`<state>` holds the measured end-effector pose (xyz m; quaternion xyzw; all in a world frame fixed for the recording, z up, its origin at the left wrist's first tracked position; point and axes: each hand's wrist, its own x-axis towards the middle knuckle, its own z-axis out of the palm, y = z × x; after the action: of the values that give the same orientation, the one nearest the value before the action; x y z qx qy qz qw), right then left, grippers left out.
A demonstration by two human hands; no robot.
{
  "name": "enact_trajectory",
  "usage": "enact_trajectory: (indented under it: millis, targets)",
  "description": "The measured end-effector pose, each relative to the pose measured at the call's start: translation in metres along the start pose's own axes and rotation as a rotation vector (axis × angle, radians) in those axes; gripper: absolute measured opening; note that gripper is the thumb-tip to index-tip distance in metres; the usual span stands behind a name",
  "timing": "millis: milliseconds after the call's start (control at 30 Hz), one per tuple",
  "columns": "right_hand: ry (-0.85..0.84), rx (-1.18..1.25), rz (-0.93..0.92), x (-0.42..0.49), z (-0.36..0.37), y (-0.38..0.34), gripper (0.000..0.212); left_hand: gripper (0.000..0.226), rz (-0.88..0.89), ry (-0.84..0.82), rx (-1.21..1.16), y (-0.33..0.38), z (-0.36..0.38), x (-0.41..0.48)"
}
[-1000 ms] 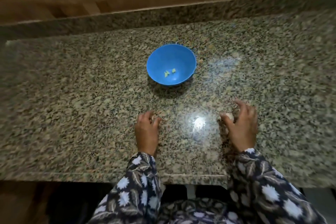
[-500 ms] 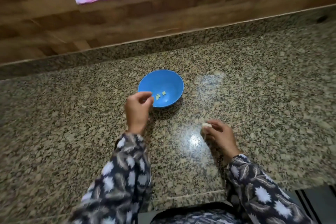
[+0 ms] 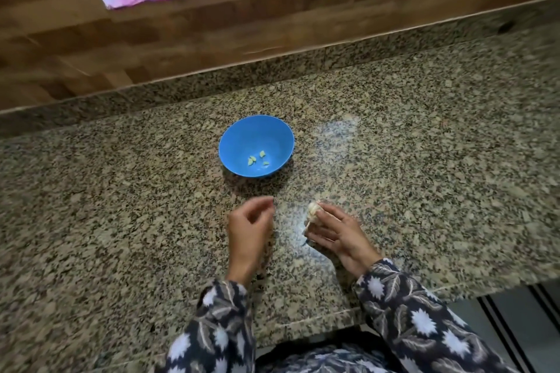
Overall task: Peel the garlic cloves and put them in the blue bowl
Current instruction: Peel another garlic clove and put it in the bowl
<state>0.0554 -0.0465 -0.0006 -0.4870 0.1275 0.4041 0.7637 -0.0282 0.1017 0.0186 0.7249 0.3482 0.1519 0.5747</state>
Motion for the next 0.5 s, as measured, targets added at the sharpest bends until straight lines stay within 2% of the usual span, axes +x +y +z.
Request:
enact_trajectory:
  millis: [100, 300, 500]
  targets:
    - [-0.055, -0.015, -0.023, -0.002, 0.004, 0.005, 0.029, 0.027, -0.053, -0.157, -0.067, -0.013, 0.022, -0.019]
    - [-0.107, -0.128, -0.042, -0.006, 0.005, 0.01, 0.033, 0.028, 0.019, -0.128, -0.075, -0.011, 0.034, -0.023]
    - [-0.123, -0.129, -0.059, -0.007, 0.0, 0.014, 0.037, 0.02, 0.004, -0.21, -0.088, -0.007, 0.026, -0.02]
